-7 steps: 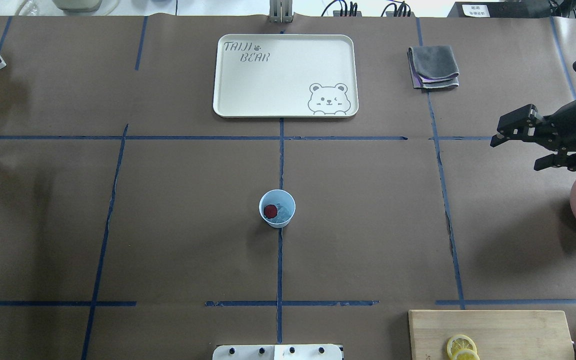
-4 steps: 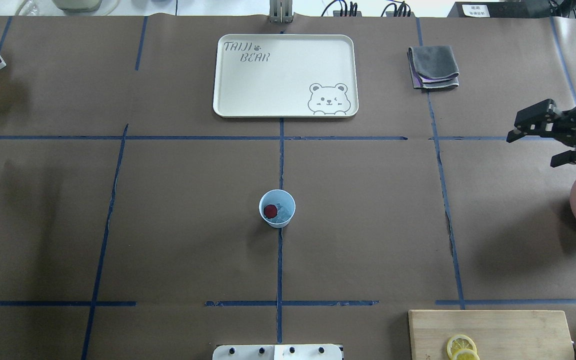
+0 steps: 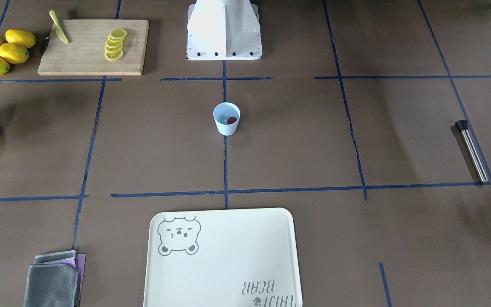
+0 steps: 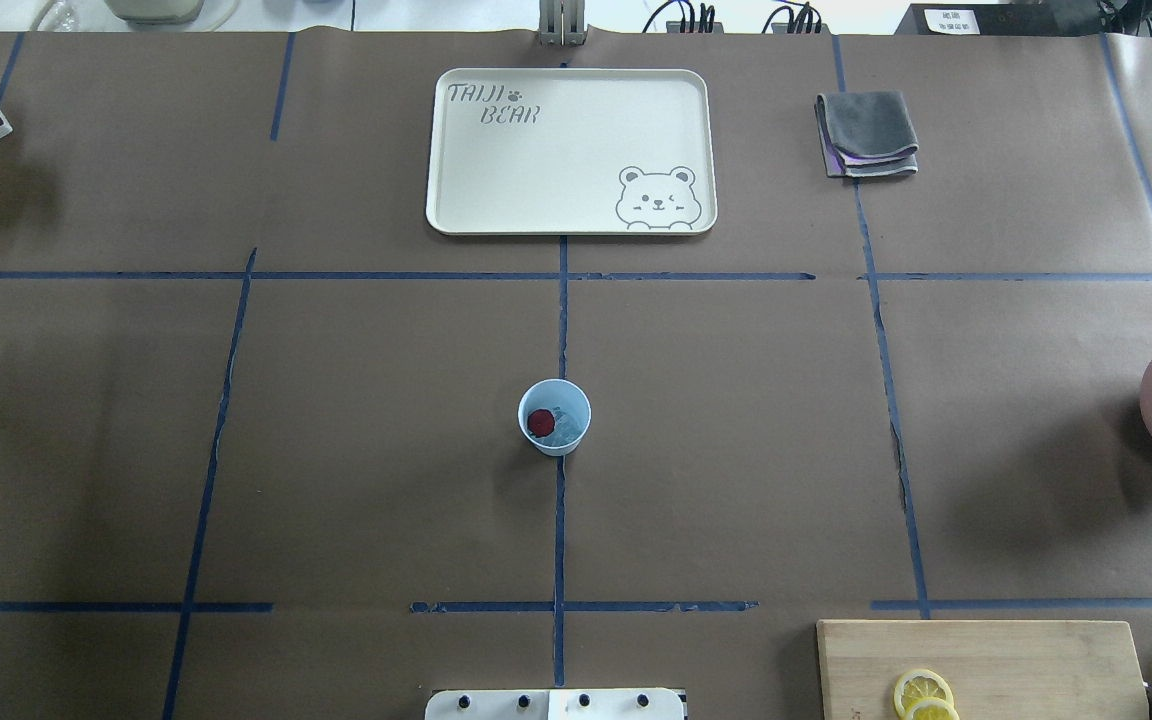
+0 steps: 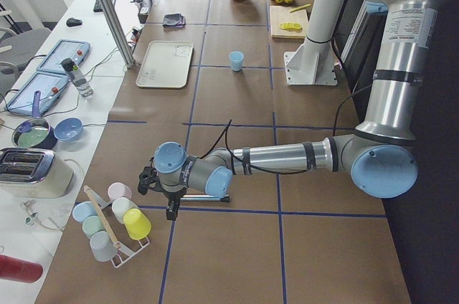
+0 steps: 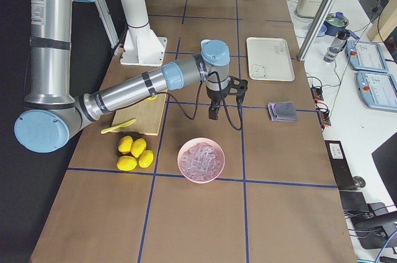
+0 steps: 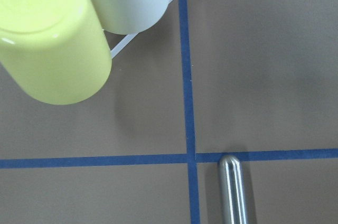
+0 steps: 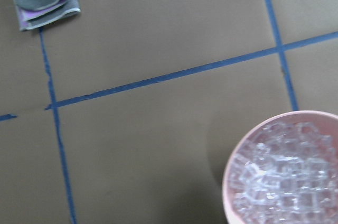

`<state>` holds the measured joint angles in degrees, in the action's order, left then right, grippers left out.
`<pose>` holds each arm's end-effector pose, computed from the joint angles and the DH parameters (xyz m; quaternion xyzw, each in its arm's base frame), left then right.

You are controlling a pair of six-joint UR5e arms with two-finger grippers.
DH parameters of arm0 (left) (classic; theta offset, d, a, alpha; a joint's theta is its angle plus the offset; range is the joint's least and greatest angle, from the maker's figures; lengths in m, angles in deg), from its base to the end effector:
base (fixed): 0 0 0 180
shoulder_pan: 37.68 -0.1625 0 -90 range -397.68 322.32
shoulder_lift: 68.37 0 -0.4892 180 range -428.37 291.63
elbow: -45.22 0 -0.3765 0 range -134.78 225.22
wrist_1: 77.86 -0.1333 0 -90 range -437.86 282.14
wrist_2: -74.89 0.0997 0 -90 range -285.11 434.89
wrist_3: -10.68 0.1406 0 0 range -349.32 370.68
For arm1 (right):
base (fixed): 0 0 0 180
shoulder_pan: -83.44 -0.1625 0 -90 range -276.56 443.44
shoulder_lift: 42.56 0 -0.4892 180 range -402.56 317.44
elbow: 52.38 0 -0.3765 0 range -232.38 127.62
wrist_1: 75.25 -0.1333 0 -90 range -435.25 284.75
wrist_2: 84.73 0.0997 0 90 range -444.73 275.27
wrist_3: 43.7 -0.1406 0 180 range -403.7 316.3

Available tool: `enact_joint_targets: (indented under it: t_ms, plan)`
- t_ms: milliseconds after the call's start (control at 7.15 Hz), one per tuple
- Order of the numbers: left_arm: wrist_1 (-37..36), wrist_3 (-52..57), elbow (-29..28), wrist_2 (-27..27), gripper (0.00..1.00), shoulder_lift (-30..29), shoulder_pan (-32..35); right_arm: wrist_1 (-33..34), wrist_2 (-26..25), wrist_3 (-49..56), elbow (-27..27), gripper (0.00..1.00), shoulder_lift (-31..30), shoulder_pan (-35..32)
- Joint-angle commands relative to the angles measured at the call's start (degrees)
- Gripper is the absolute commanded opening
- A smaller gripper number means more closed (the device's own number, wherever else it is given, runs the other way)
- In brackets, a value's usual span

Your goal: Mash ice and strawberries in cup

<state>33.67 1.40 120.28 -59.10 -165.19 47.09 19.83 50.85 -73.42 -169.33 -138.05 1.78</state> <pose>0.0147 -0.5522 0.7767 0.0604 0.3827 0.0112 0.9218 -0.0294 -0.4273 0.5780 -0.0009 -0.4053 0.1150 0.9069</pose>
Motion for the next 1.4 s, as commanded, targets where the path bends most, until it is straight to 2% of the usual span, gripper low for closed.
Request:
enact_joint_targets:
  t_ms: [0, 140, 420, 559, 839, 979, 1259]
  plan:
    - [-6.92, 6.10, 1.49, -3.63, 1.00, -0.48, 2.50, 2.48, -0.66, 22.95, 7.49, 1.00, -1.27, -9.18]
    - [-11.55, 6.12, 5.59, -4.17, 1.00, -0.39, 2.24, 2.48, -2.32, 27.75, 8.57, 1.00, -2.32, -9.57]
    - [-33.03, 7.68, 22.77, -3.30, 1.00, 0.22, 2.24, 2.48, -3.31, 31.83, 8.76, 1.00, -3.47, -9.57]
    - [-36.00, 14.05, 23.99, -3.03, 1.00, 1.18, 2.33, 2.48, -3.31, 31.92, 8.84, 1.00, -3.39, -9.57]
    - [-36.03, 15.08, 23.74, -3.03, 1.00, 3.20, 2.33, 4.13, -3.22, 31.84, 8.93, 1.00, -2.78, -9.48]
    - [-36.03, 15.43, 23.74, -3.12, 1.00, 3.47, 4.85, 5.28, -2.70, 31.23, 8.93, 1.00, -2.42, -9.31]
    - [-36.20, 22.44, 24.60, -3.38, 1.00, 6.46, 5.67, 5.29, -0.33, 30.26, 10.24, 1.00, -2.33, -9.31]
